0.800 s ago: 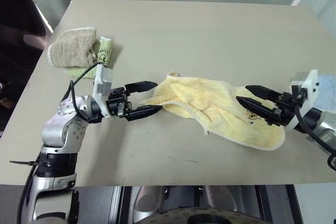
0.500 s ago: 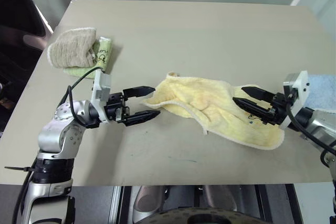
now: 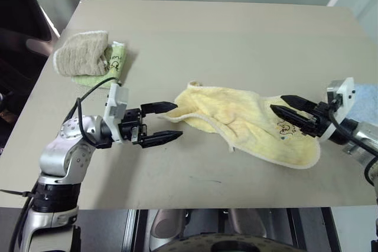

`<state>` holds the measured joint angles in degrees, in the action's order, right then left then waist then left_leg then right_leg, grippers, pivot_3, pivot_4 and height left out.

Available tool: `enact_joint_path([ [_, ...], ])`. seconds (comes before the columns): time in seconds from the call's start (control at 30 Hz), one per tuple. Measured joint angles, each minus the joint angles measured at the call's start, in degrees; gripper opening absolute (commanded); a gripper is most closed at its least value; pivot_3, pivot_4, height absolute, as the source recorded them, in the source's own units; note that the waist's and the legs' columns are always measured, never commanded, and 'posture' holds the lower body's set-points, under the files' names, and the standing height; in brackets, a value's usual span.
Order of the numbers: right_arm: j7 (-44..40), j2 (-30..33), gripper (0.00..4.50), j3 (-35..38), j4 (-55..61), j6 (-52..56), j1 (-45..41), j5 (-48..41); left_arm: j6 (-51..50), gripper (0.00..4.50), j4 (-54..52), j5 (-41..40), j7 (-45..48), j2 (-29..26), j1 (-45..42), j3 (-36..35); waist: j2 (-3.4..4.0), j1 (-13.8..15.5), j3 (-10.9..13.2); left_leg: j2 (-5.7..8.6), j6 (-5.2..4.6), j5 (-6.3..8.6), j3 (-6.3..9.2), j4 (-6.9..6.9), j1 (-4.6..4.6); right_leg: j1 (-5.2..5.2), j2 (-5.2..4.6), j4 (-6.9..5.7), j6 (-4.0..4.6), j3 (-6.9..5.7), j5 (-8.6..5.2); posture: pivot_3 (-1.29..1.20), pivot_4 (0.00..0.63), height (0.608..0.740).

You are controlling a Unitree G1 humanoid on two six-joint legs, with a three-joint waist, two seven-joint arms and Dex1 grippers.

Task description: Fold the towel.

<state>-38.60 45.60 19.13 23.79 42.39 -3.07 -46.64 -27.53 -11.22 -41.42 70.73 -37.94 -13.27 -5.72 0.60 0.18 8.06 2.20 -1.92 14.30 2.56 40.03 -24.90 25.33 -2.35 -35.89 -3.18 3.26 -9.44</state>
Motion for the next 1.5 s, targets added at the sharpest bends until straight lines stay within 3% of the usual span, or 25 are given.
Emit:
enact_joint_path([
  [0.17,2.65,2.38,2.7,0.87,-3.32,3.08,0.17,2.51,1.63,4.5,0.7,1.83,0.92,2.11,-0.12,3.48,0.0,-0.03,0.0,-0.02,0.09,0.04,0.0,0.0,0.0,0.01,0.0,-0.01,0.01,-0.01,0.0,0.0,0.15,0.733],
  [0.27,3.87,3.82,3.3,0.97,-5.74,3.19,0.14,5.9,4.04,4.5,2.69,4.27,1.21,4.48,-1.22,5.66,0.0,0.08,0.0,-0.02,0.04,0.05,0.0,0.0,0.0,0.01,-0.01,0.0,0.0,-0.01,0.01,0.0,0.15,0.733],
  [0.4,3.77,4.19,4.49,0.92,-7.69,3.19,-0.58,7.53,5.25,4.5,3.79,5.59,0.55,7.03,-2.8,6.9,0.01,0.02,0.0,-0.02,-0.1,0.0,-0.01,0.0,0.0,0.01,-0.01,-0.01,0.0,-0.02,0.01,0.0,0.15,0.733],
  [0.67,4.27,3.79,4.49,-5.8,-23.07,3.67,-15.13,14.25,6.52,4.5,4.95,6.71,-0.44,9.78,-3.85,8.06,0.02,-0.34,0.01,-0.04,-0.52,-0.11,-0.04,-0.02,0.06,0.0,-0.02,-0.02,-0.05,-0.02,0.13,0.0,0.15,0.733],
  [1.07,-7.56,0.21,4.49,-20.64,-52.23,0.23,-36.33,24.94,5.85,4.5,2.69,6.55,-2.63,8.42,-1.78,6.42,0.1,-0.15,0.04,-0.04,-0.43,-0.23,-0.02,-0.04,0.03,0.05,-0.02,-0.02,-0.01,-0.06,0.14,0.0,0.15,0.733],
  [1.3,-13.64,0.24,4.49,-24.16,-60.76,-5.9,-40.18,31.66,4.74,4.5,-1.9,5.56,-5.22,7.78,1.62,5.94,0.12,0.01,0.05,-0.03,-0.41,-0.14,-0.02,-0.03,0.03,0.02,-0.04,-0.03,0.04,-0.07,0.15,0.0,0.15,0.733],
  [1.5,-21.88,3.86,4.49,-25.59,-56.26,-5.35,-37.1,33.33,4.21,4.5,-3.03,4.52,-6.28,7.2,2.61,4.72,0.13,0.18,0.04,-0.05,-0.31,-0.15,0.02,-0.04,0.04,0.01,-0.04,-0.08,0.14,-0.14,0.09,0.0,0.15,0.733],
])
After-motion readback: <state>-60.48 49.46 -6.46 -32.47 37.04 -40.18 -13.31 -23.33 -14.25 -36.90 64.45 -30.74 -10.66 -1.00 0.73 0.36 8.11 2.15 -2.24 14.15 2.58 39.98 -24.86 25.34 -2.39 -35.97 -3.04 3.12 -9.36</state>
